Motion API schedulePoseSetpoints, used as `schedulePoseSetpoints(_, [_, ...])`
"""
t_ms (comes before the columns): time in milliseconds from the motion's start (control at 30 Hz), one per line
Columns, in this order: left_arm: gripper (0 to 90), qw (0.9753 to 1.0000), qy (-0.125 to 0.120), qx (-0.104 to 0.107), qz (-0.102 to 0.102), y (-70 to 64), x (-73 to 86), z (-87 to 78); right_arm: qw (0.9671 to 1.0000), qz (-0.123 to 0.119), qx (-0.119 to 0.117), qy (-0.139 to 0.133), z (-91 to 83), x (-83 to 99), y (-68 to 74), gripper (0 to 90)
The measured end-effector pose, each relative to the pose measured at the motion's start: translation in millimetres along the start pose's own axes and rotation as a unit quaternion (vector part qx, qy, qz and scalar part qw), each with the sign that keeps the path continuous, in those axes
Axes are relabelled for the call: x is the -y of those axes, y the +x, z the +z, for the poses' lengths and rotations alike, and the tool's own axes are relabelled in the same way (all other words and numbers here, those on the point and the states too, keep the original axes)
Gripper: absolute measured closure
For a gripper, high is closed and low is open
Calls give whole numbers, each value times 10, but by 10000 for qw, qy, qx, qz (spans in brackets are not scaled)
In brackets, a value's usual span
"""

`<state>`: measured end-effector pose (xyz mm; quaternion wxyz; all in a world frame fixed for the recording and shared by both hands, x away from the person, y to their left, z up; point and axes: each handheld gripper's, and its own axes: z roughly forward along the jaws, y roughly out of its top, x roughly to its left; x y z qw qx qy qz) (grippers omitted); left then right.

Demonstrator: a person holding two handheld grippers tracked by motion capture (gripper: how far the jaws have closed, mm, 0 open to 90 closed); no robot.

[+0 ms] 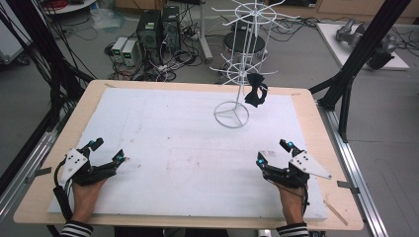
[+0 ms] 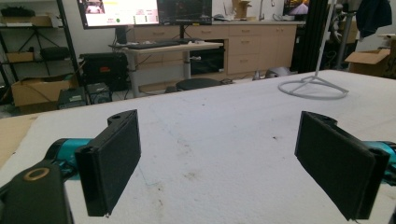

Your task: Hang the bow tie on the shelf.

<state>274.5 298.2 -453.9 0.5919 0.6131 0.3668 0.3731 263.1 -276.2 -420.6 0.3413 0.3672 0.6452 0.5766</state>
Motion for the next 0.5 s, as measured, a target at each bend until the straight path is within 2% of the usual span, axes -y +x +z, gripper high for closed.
schedulePoseSetpoints(133, [147,10000,-12,-3,16,-1,0,-4,9996,109,26,-271,-8,173,27,105])
schedulePoseSetpoints(200, [147,10000,-35,-3,17,-4,2,-7,9992,257,18,-320,16,249,47,104])
schedulePoseSetpoints(267, [148,10000,-51,-12,28,-5,3,-12,9996,185,50,-218,45,325,59,104])
schedulePoseSetpoints(367, [148,10000,-50,-9,32,-7,3,-11,9996,56,83,-247,40,324,84,104])
schedulePoseSetpoints(500, [147,10000,-53,-17,52,-9,4,-13,9996,64,84,-277,33,330,87,105])
